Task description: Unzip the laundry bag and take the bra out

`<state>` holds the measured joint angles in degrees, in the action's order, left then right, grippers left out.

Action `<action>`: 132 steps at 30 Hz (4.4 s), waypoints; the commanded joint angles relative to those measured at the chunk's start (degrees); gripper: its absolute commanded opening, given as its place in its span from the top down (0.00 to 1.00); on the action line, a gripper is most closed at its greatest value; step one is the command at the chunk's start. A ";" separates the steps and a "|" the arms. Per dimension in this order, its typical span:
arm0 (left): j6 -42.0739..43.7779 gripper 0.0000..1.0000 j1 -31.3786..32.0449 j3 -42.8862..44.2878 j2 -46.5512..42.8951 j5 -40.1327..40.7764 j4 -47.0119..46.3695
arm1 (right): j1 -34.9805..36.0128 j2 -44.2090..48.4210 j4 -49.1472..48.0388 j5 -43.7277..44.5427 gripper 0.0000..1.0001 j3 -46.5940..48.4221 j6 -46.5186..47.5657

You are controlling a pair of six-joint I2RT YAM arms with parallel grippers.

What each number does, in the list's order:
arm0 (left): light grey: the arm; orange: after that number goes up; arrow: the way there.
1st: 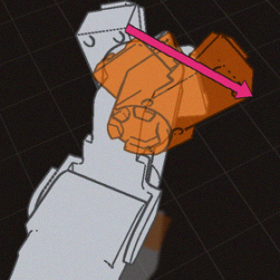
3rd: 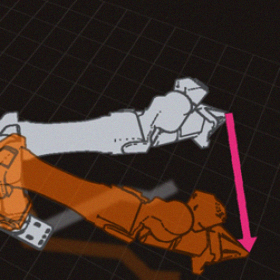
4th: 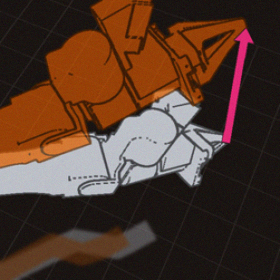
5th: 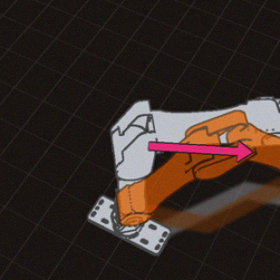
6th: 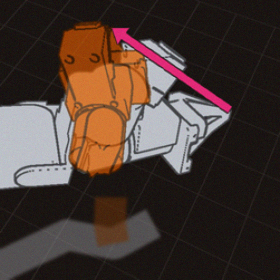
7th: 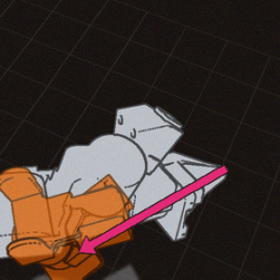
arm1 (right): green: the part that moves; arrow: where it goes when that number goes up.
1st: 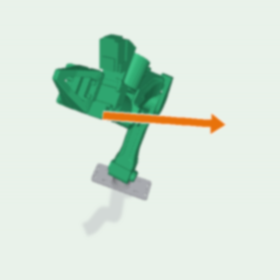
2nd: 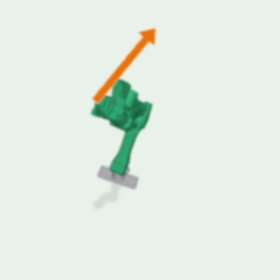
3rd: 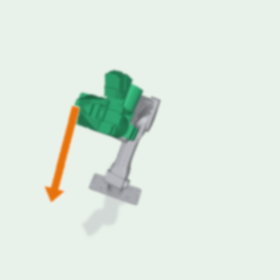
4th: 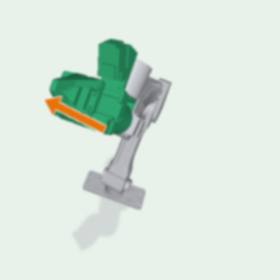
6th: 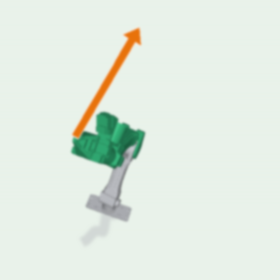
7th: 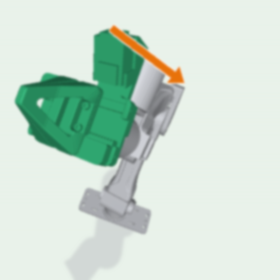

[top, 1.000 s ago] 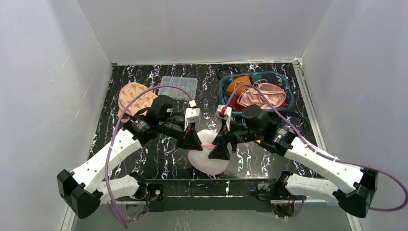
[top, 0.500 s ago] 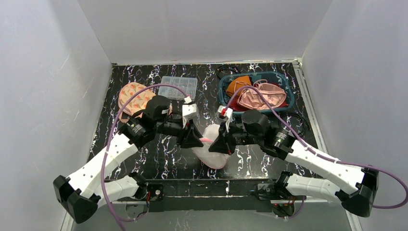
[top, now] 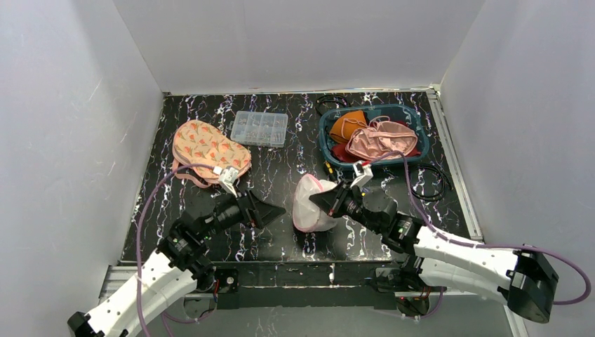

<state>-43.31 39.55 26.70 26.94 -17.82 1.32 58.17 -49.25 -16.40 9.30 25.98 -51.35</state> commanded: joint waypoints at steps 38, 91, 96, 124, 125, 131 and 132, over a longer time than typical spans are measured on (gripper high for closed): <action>-17.17 1.00 11.10 -8.16 6.57 24.52 -4.89 | 19.35 10.97 10.93 32.65 0.09 -4.70 -11.45; -29.26 0.62 14.13 -5.18 31.10 13.01 -17.76 | -20.96 -7.86 0.78 -25.64 0.69 -5.19 -3.45; -28.36 0.81 14.15 -4.82 31.57 12.14 -18.24 | -16.71 -5.43 -2.72 -22.00 0.68 -6.98 -6.45; -14.57 1.00 -11.69 7.00 27.91 -33.28 -10.73 | -14.40 15.98 17.74 -18.26 0.07 -1.73 -2.92; -14.74 1.00 -12.03 7.24 27.91 -33.42 -10.73 | -14.40 16.64 20.96 -17.47 0.06 -0.83 -2.17; -15.87 1.00 -12.74 7.89 27.65 -32.47 -10.81 | -14.40 18.14 18.66 -23.43 0.06 -2.16 -4.33; -16.34 1.00 -12.74 7.86 27.64 -32.27 -11.40 | -14.40 18.41 15.11 -25.06 0.06 -3.83 -6.61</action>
<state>-58.63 27.20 31.92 55.44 -48.71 -8.99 43.53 -31.79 4.08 -11.46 23.09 -53.98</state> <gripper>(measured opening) 0.036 0.947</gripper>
